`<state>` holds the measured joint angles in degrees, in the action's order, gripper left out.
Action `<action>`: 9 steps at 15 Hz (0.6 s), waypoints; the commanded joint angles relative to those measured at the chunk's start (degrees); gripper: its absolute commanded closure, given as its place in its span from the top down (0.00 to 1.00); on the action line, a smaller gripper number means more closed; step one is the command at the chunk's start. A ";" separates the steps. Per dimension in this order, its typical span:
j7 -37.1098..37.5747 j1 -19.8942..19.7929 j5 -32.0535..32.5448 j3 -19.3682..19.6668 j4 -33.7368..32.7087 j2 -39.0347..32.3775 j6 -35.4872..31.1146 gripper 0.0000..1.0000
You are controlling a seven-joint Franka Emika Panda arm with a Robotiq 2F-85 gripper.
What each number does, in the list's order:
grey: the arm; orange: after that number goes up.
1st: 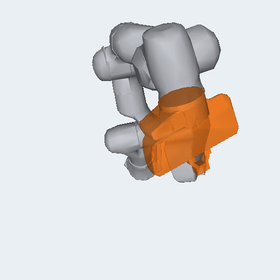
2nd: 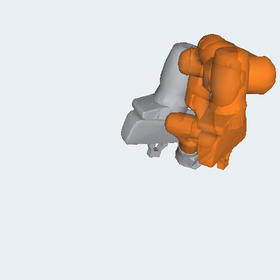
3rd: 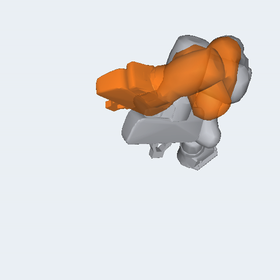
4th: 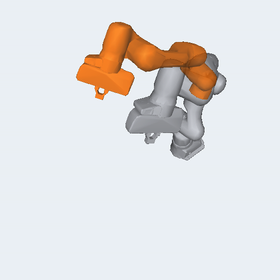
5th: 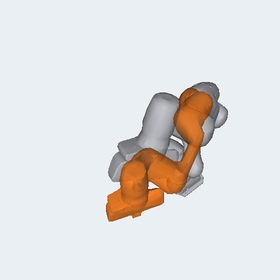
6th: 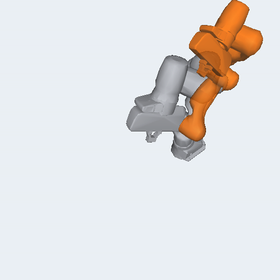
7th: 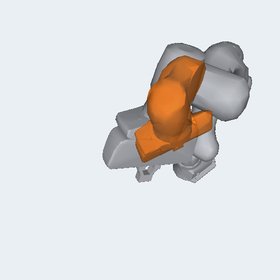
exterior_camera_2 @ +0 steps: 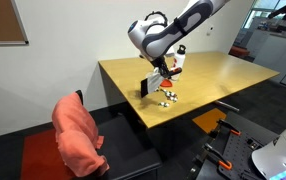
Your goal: Sweep the candy to the right
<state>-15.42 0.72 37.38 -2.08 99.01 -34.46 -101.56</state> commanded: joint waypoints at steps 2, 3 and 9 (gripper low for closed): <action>3.90 0.05 -7.05 2.17 -9.10 -6.16 5.05 0.12; 4.40 0.00 -8.26 2.70 -10.22 -7.02 5.59 0.12; 5.00 -1.52 -14.14 5.42 -15.69 -11.39 11.77 0.12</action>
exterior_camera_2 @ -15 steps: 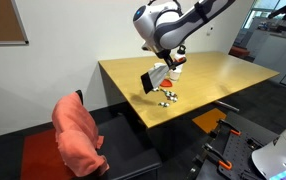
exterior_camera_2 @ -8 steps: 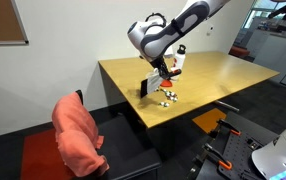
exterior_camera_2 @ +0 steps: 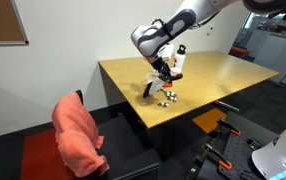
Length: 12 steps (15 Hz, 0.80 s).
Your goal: Sweep the candy to the right
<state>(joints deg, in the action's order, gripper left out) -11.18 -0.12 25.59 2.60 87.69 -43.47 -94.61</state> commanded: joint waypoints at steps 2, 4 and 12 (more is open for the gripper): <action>-0.41 -1.37 -3.05 0.90 -6.02 -3.76 7.10 0.12; -0.80 -1.85 -3.32 0.89 -7.61 -5.10 9.07 0.12; -1.68 -2.64 -1.61 1.61 -9.30 -7.48 14.45 0.12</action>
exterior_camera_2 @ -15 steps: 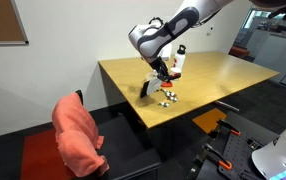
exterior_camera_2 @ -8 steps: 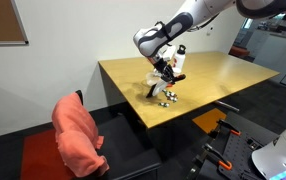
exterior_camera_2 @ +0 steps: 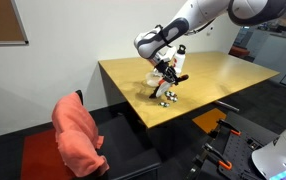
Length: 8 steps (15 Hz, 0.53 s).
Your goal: Sweep the candy to the right
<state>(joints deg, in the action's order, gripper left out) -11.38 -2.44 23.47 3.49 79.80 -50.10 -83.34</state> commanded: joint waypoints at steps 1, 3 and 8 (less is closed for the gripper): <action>-1.71 -0.50 0.88 0.92 -0.57 -0.59 3.20 0.12; -2.21 -0.93 1.57 1.26 1.17 0.05 2.72 0.12; -1.82 -2.04 5.10 1.88 7.10 2.25 -0.80 0.12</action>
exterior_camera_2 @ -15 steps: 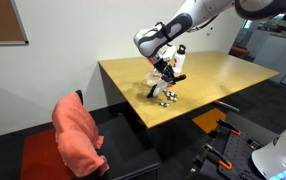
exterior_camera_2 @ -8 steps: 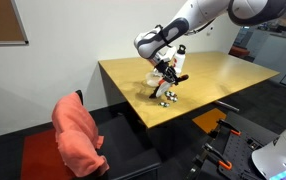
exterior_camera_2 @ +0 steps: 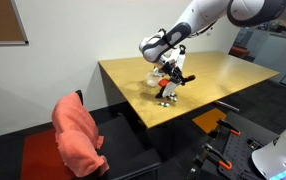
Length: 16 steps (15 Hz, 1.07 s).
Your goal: Sweep the candy to the right
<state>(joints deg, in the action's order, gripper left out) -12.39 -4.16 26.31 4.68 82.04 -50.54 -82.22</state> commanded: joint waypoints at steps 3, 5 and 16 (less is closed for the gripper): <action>-0.46 -1.11 4.41 1.12 8.83 4.15 -4.02 0.12; -0.42 -1.67 5.27 1.27 11.96 5.85 -6.23 0.12; -5.82 0.69 12.05 -3.12 34.84 29.10 -25.09 0.12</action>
<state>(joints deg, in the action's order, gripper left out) -14.77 -4.57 35.85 3.11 108.71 -30.32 -103.97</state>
